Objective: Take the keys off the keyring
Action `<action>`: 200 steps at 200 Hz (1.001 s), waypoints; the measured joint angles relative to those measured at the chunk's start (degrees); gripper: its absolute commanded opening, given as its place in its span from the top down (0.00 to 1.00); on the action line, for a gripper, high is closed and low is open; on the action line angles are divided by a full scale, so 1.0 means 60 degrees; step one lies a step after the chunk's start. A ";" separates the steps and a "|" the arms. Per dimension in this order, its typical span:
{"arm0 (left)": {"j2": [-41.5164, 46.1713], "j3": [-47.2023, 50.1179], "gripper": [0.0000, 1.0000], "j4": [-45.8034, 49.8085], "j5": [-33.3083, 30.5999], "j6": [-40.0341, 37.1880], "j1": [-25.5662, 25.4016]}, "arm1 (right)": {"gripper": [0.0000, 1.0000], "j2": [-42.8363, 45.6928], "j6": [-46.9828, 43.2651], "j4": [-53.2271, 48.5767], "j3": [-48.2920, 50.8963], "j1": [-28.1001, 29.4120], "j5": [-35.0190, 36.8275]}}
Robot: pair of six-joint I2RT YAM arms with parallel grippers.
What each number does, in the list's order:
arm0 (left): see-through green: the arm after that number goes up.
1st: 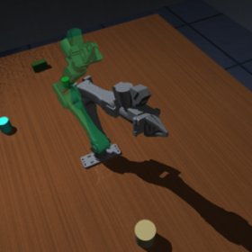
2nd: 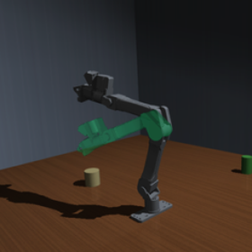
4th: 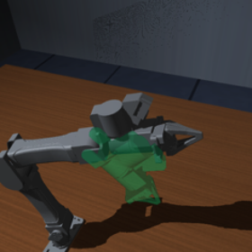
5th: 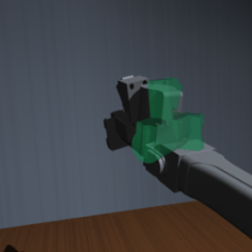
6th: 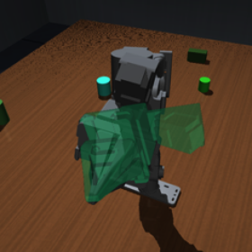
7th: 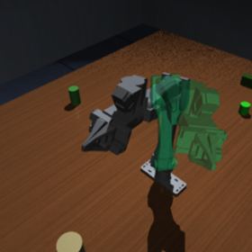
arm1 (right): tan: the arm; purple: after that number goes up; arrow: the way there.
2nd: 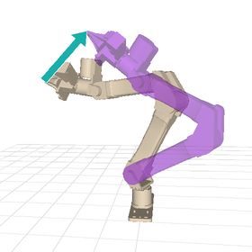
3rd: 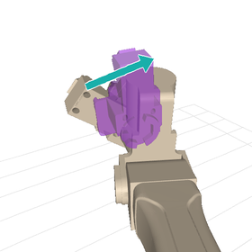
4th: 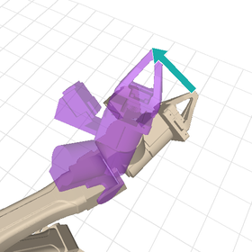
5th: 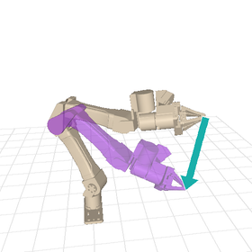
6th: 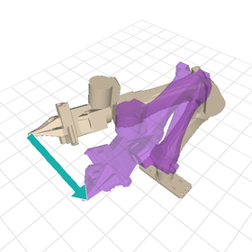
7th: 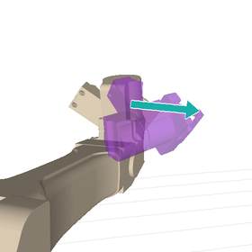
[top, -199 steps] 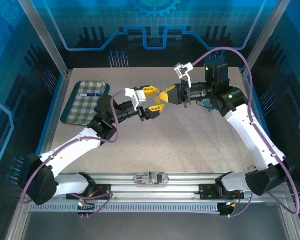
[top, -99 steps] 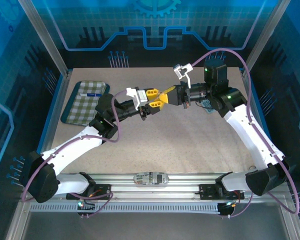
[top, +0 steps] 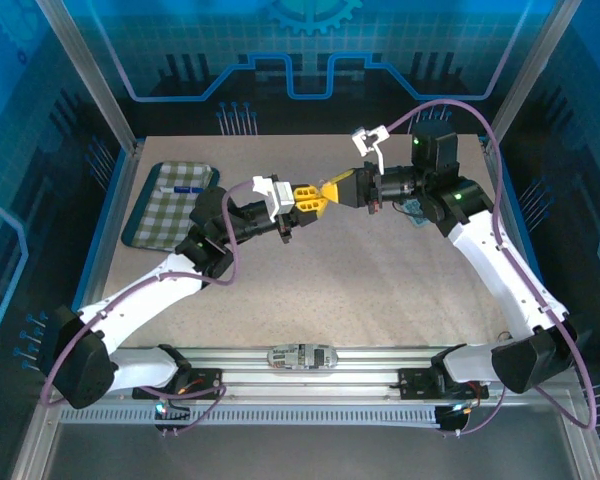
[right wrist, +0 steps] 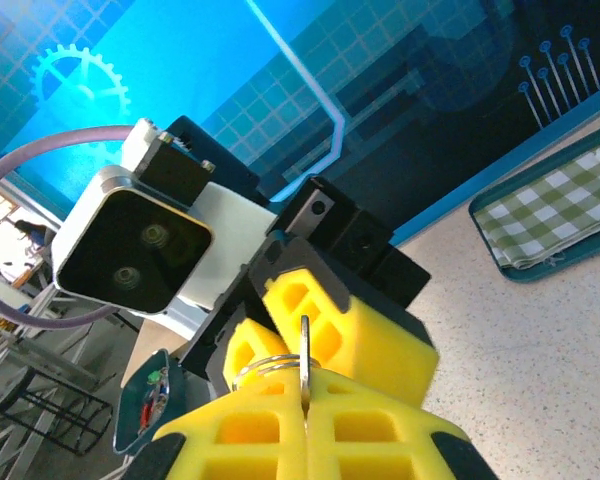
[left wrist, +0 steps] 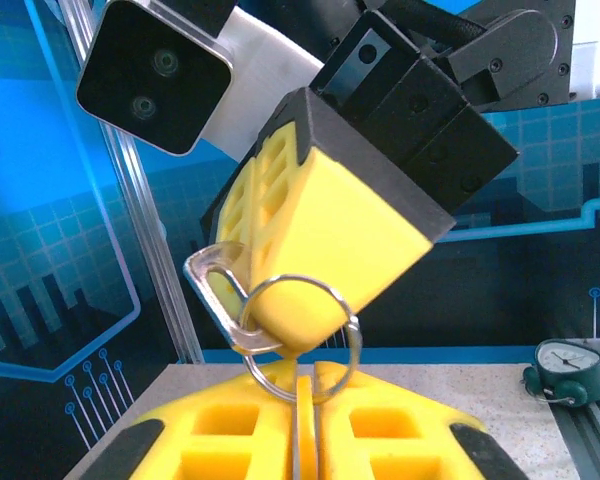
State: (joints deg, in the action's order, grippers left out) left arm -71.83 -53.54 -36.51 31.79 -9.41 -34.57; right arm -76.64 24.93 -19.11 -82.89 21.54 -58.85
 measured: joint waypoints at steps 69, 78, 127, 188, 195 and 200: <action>0.0117 0.0000 0.93 0.0317 -0.0040 0.0040 -0.0007 | 1.00 0.0055 0.0386 0.0193 0.0193 -0.0102 0.0015; 0.0120 0.0000 0.93 0.0331 -0.0036 0.0047 -0.0007 | 1.00 0.0055 0.0382 0.0186 0.0193 -0.0102 0.0015; 0.0124 -0.0040 0.79 0.0397 0.0106 0.0091 -0.0025 | 1.00 0.0047 0.0379 0.0146 0.0193 -0.0102 0.0120; 0.0062 -0.0200 0.82 0.0361 0.0113 0.0084 -0.0029 | 1.00 0.0044 0.0459 0.0397 0.0204 -0.0102 0.0091; 0.0036 -0.0240 0.81 0.0361 0.0113 0.0084 -0.0029 | 1.00 0.0044 0.0481 0.0463 0.0204 -0.0102 0.0080; 0.0018 -0.0270 0.81 0.0361 0.0113 0.0084 -0.0025 | 1.00 0.0044 0.0495 0.0506 0.0204 -0.0102 0.0084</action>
State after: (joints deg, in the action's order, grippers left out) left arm -71.72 -55.16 -34.35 32.47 -8.91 -34.72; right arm -76.38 27.90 -16.08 -81.67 20.93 -58.35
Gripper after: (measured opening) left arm 0.182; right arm 0.065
